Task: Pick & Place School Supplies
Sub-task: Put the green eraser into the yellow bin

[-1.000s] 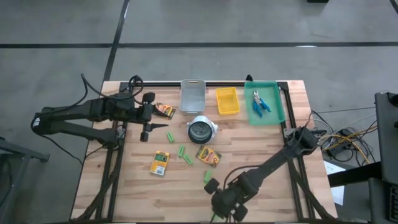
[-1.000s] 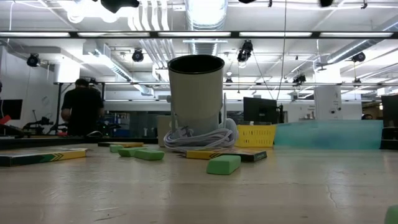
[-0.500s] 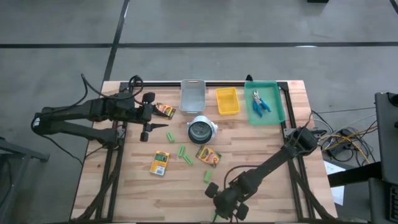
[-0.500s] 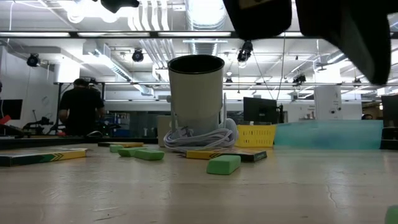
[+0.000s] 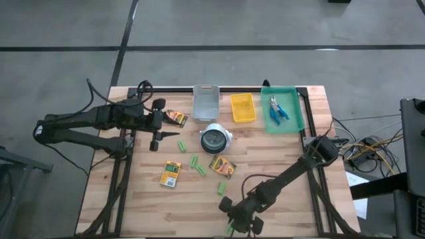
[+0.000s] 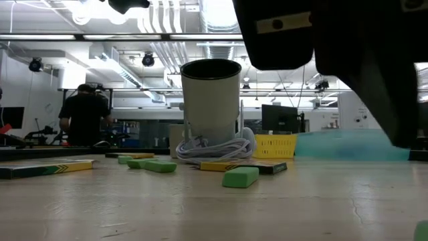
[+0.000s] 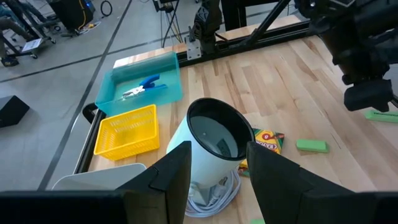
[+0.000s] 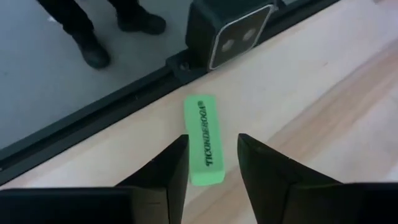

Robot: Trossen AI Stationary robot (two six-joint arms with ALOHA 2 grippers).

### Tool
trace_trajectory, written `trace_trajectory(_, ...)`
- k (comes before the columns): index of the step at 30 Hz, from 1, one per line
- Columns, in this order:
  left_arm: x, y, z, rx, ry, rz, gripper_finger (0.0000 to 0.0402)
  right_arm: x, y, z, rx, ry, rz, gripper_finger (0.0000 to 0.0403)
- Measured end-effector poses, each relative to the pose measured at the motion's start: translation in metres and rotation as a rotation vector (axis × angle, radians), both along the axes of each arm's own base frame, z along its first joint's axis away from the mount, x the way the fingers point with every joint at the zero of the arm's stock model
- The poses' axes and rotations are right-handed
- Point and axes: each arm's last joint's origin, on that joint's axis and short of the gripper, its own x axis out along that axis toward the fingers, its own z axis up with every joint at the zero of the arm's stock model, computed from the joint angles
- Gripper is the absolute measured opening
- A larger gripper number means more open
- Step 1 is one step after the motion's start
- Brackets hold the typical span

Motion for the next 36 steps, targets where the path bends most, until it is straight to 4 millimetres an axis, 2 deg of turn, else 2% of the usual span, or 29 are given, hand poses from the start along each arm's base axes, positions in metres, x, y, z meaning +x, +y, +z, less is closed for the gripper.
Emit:
trace_trajectory(21,0.0,0.0,0.0,0.0,0.0,0.0,0.0161,-0.006,-0.004,-0.012,0.014,-0.003,0.003,0.0151)
trace_trajectory(36,0.0,0.0,0.0,0.0,0.0,0.001,0.0161,0.003,0.001,-0.034,0.062,-0.02,-0.009,0.0144)
